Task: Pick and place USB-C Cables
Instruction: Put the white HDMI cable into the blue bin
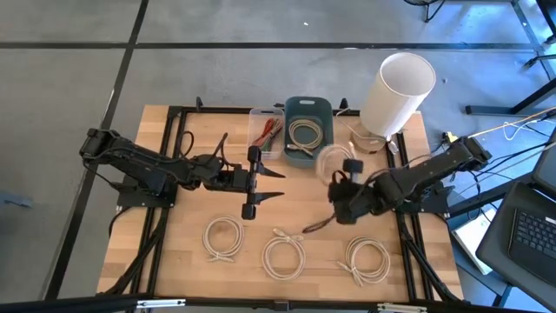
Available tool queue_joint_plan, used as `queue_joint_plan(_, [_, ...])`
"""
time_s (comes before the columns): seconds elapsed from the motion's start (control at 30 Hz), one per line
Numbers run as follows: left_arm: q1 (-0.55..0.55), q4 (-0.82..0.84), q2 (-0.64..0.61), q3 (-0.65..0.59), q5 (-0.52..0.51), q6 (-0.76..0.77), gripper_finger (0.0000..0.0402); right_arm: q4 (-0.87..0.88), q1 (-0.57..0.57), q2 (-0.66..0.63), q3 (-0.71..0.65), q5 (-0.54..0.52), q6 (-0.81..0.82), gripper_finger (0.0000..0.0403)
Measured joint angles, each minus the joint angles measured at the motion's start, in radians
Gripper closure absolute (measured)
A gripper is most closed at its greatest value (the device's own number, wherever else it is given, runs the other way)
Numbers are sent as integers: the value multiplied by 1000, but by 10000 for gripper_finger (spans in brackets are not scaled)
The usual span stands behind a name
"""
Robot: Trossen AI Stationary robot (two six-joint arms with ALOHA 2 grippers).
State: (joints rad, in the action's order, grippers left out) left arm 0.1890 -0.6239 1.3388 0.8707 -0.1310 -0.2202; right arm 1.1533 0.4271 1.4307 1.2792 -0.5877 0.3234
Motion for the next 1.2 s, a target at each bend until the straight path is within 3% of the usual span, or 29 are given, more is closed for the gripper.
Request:
queue_joint_plan(0.27, [0,0,0,0,2,39,210,-123,-283,0,114,45,-394,388])
queue_joint_plan(0.5, [0,0,0,0,1,42,210,-299,-597,6,137,400,-539,388])
queue_joint_plan(0.67, [0,0,0,0,1,42,210,-394,-752,49,137,567,-557,388])
queue_joint_plan(0.83, [0,0,0,0,1,42,210,-427,-825,136,137,657,-571,388])
queue_joint_plan(1.2, [0,0,0,0,1,42,210,-433,-872,370,137,662,-597,388])
